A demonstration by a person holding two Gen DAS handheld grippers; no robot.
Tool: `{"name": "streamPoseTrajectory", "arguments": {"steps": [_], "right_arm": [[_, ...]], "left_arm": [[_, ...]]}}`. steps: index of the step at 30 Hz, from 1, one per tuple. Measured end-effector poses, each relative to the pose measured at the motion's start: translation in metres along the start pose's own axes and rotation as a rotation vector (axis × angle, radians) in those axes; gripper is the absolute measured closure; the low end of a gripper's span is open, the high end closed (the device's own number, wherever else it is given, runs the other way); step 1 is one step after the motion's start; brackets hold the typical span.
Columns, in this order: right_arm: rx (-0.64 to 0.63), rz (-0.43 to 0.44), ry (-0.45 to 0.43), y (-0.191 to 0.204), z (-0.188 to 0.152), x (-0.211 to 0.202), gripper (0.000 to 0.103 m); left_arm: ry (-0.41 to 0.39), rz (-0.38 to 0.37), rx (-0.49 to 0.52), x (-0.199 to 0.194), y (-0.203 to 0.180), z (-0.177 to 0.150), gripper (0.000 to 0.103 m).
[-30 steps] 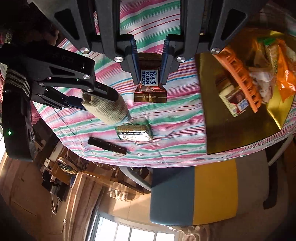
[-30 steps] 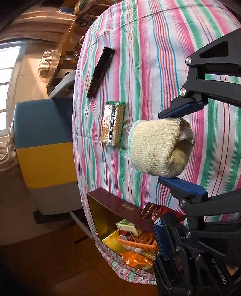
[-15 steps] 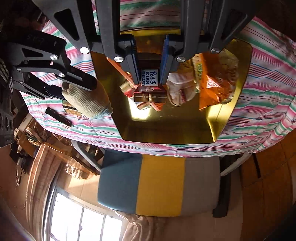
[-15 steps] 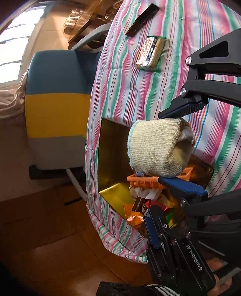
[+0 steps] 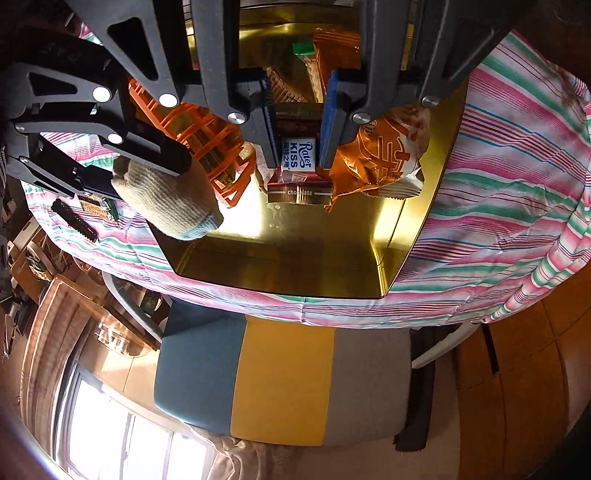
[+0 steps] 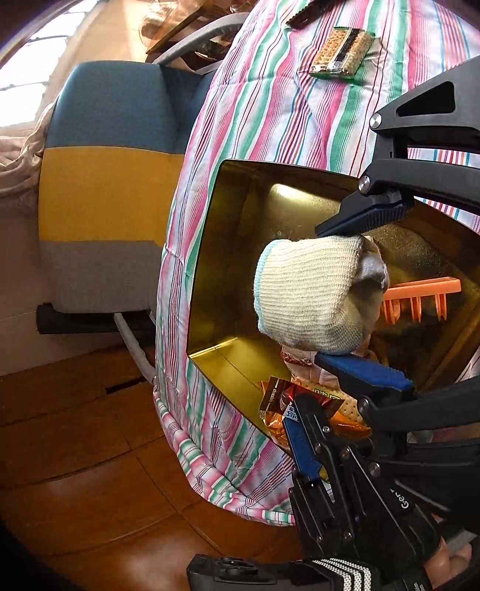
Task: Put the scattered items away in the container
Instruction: 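Open both tools to drop the sock and chocolate into the tray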
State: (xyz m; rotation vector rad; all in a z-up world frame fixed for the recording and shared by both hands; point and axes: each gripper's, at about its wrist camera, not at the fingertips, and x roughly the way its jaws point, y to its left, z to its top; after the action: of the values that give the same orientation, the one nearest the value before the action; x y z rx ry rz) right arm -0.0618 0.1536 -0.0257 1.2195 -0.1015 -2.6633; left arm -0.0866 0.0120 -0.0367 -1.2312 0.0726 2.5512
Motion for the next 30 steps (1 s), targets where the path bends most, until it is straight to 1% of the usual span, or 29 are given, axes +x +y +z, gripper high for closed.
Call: {"name": "streamPoseTrajectory", "arguments": {"steps": [4,11,13,15,17,21,24,28,30], "right_arm": [[-0.004,-0.015,0.019,-0.001,-0.001,0.009,0.041],[-0.01,-0.04,0.015,-0.002,0.0,0.012,0.041],[-0.004,-0.045,0.014,-0.002,0.001,0.013,0.041],[-0.004,-0.05,0.014,-0.001,0.003,0.014,0.041],[-0.003,-0.042,0.01,0.0,0.005,0.013,0.039],[0.008,-0.011,-0.014,-0.001,0.007,0.005,0.039],[-0.001,-0.015,-0.027,0.0,0.007,-0.002,0.039],[0.017,-0.013,-0.04,-0.003,0.003,-0.011,0.039],[0.035,-0.008,-0.045,-0.006,0.0,-0.016,0.039]], "left_arm": [[0.011,0.012,-0.016,0.008,0.002,0.0,0.082],[0.019,0.041,-0.036,0.014,0.005,-0.002,0.081],[0.02,0.049,-0.049,0.013,0.006,-0.002,0.075],[0.013,0.053,-0.058,0.009,0.008,-0.002,0.074],[0.008,0.057,-0.068,0.005,0.01,-0.002,0.069],[-0.007,0.058,-0.086,-0.003,0.016,-0.005,0.066],[-0.016,0.062,-0.093,-0.007,0.016,-0.008,0.066],[-0.022,0.068,-0.094,-0.014,0.014,-0.013,0.062],[-0.024,0.064,-0.1,-0.018,0.013,-0.016,0.062]]}}
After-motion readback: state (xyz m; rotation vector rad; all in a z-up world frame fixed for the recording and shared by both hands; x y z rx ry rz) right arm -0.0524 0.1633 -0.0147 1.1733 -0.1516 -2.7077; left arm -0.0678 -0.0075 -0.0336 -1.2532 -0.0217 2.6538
